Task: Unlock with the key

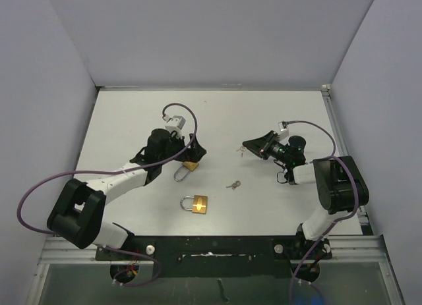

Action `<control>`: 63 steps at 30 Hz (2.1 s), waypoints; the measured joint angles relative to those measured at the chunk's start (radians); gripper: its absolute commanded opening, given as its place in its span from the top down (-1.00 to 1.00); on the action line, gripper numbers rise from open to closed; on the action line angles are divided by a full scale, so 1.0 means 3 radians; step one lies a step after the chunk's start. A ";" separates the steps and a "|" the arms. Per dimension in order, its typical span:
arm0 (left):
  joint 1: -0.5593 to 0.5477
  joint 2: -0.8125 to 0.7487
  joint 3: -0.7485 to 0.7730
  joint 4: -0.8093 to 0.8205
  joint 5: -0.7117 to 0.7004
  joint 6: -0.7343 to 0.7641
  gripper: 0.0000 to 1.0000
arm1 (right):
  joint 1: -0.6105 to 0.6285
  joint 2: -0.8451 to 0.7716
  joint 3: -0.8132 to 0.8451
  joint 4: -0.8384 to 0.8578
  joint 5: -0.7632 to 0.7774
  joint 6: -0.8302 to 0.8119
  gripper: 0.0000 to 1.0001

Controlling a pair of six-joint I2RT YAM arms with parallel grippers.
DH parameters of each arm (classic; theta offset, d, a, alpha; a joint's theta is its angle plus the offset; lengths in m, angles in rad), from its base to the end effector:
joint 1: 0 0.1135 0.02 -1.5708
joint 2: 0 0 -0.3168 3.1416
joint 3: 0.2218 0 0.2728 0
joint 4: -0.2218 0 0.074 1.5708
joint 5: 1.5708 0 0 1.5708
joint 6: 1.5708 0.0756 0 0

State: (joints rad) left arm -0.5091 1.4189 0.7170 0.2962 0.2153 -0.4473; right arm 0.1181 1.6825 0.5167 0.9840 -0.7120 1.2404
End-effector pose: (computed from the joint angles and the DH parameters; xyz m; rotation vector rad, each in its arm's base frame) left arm 0.2976 -0.1846 0.2423 0.2101 2.0525 -0.8214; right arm 0.3362 0.0896 0.1837 0.5165 1.9351 1.5546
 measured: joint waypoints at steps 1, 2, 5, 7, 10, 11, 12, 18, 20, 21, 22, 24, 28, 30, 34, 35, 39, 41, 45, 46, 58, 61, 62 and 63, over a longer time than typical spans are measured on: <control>-0.0003 0.0000 0.0000 -0.0066 -0.0061 0.0029 -0.96 | 0.0000 0.0001 0.0000 0.0005 0.0001 0.0000 1.00; -0.0008 0.0001 0.0000 -0.0135 -0.0122 0.0055 -0.95 | 0.0000 0.0001 0.0000 0.0010 0.0000 -0.0001 1.00; -0.0052 0.0001 0.0000 -0.0364 -0.0326 0.0167 -0.95 | 0.0000 0.0001 0.0000 0.0031 -0.0004 -0.0001 1.00; -0.0118 0.0004 0.0001 -0.0484 -0.0468 0.0259 -0.95 | 0.0000 0.0001 0.0000 0.0036 -0.0009 -0.0001 1.00; -0.0221 0.0056 0.0029 -0.0627 -0.0665 0.0393 -0.95 | 0.0000 0.0001 0.0000 0.0041 -0.0020 -0.0003 1.00; -0.0248 0.0092 0.0046 -0.0660 -0.0726 0.0430 -0.95 | 0.0000 0.0003 0.0000 0.0047 -0.0022 -0.0003 1.00; -0.0271 0.0139 0.0067 -0.0698 -0.0792 0.0473 -0.95 | 0.0000 0.0003 0.0000 0.0055 -0.0023 -0.0004 1.00; -0.0351 0.0453 0.0210 -0.0805 -0.1170 0.0612 -0.95 | 0.0000 0.0003 0.0000 0.0064 -0.0046 -0.0005 1.00; -0.0357 0.0539 0.0234 -0.0810 -0.1247 0.0638 -0.95 | 0.0000 0.0003 0.0000 0.0067 -0.0048 -0.0005 1.00; -0.0359 0.0576 0.0242 -0.0811 -0.1273 0.0650 -0.95 | 0.0000 0.0005 0.0000 0.0074 -0.0048 -0.0006 1.00; -0.0359 0.0612 0.0247 -0.0811 -0.1298 0.0659 -0.95 | 0.0000 0.0013 0.0000 0.0086 -0.0050 -0.0008 1.00; -0.0361 0.0664 0.0247 -0.0813 -0.1331 0.0666 -0.96 | -0.0001 0.0043 0.0000 0.0111 -0.0058 -0.0008 1.00; -0.0369 0.0717 0.0248 -0.0806 -0.1357 0.0685 -0.95 | -0.0003 0.0118 0.0000 0.0111 -0.0078 -0.0006 1.00; -0.0371 0.0735 0.0248 -0.0806 -0.1366 0.0696 -0.95 | -0.0003 0.0132 0.0000 0.0121 -0.0088 -0.0006 1.00; -0.0371 0.0786 0.0251 -0.0796 -0.1368 0.0722 -0.95 | -0.0003 0.0169 0.0000 0.0136 -0.0103 -0.0004 1.00; -0.0371 0.0805 0.0251 -0.0799 -0.1368 0.0731 -0.95 | -0.0003 0.0170 0.0000 0.0137 -0.0107 -0.0004 1.00; -0.0389 0.0852 0.0261 -0.0781 -0.1395 0.0750 -0.94 | -0.0003 0.0186 0.0000 0.0193 -0.0113 -0.0003 1.00; -0.0408 0.0876 0.0277 -0.0765 -0.1410 0.0753 -0.85 | -0.0003 0.0212 0.0001 0.0212 -0.0120 -0.0003 1.00; -0.0436 0.0890 0.0287 -0.0749 -0.1423 0.0759 -0.60 | -0.0003 0.0249 0.0001 0.0219 -0.0132 0.0000 1.00; -0.0439 0.0890 0.0287 -0.0748 -0.1422 0.0764 -0.56 | -0.0003 0.0258 0.0001 0.0224 -0.0134 0.0001 1.00; -0.0443 0.0890 0.0287 -0.0750 -0.1411 0.0759 0.43 | -0.0003 0.0277 0.0001 0.0259 -0.0137 0.0023 1.00; -0.0443 0.0890 0.0287 -0.0749 -0.1404 0.0771 1.00 | -0.0003 0.0317 0.0001 0.0309 -0.0144 0.0046 1.00; -0.0443 0.0890 0.0287 -0.0749 -0.1401 0.0777 1.00 | -0.0003 0.0332 0.0001 0.0310 -0.0145 0.0057 1.00; -0.0443 0.0890 0.0287 -0.0748 -0.1394 0.0785 1.00 | -0.0003 0.0343 0.0001 0.0312 -0.0149 0.0064 1.00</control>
State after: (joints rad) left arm -0.6418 1.6859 0.8032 0.0719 -0.2028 -0.2119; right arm 0.1173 1.7855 0.5171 1.0775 -0.7567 1.2594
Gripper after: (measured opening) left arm 0.587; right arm 0.031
